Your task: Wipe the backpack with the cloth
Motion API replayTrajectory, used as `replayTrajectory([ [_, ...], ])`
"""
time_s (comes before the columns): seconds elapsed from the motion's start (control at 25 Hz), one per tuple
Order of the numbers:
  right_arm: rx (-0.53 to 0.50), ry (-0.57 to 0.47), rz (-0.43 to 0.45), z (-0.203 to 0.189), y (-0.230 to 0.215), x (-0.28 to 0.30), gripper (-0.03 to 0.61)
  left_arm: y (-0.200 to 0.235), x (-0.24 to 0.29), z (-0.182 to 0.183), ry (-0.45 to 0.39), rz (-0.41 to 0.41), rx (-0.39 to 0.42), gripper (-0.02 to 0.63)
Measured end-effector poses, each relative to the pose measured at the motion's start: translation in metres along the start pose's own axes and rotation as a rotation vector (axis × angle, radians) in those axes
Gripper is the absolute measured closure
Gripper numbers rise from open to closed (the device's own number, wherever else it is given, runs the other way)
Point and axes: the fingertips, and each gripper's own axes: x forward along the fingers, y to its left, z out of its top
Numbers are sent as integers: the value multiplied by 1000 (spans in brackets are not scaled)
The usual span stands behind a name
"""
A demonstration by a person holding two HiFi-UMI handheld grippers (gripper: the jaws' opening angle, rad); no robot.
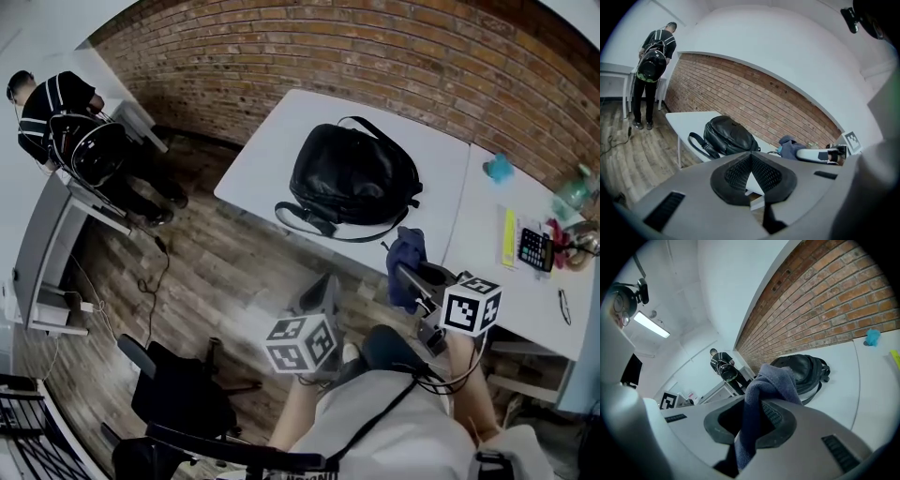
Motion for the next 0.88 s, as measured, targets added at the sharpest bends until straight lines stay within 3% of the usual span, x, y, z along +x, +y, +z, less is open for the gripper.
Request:
replayTrajectory([
  [0.24,8,16,-32,2,-21,21,532,29,15,0,23,27,-25,611],
  [0.64,53,20,-55,56,-93,90,532,67,104,57,88,30,35,611],
  [0.88,88,-11,-131,103,-144,112,532,73,172,96,148,-10,80,611],
])
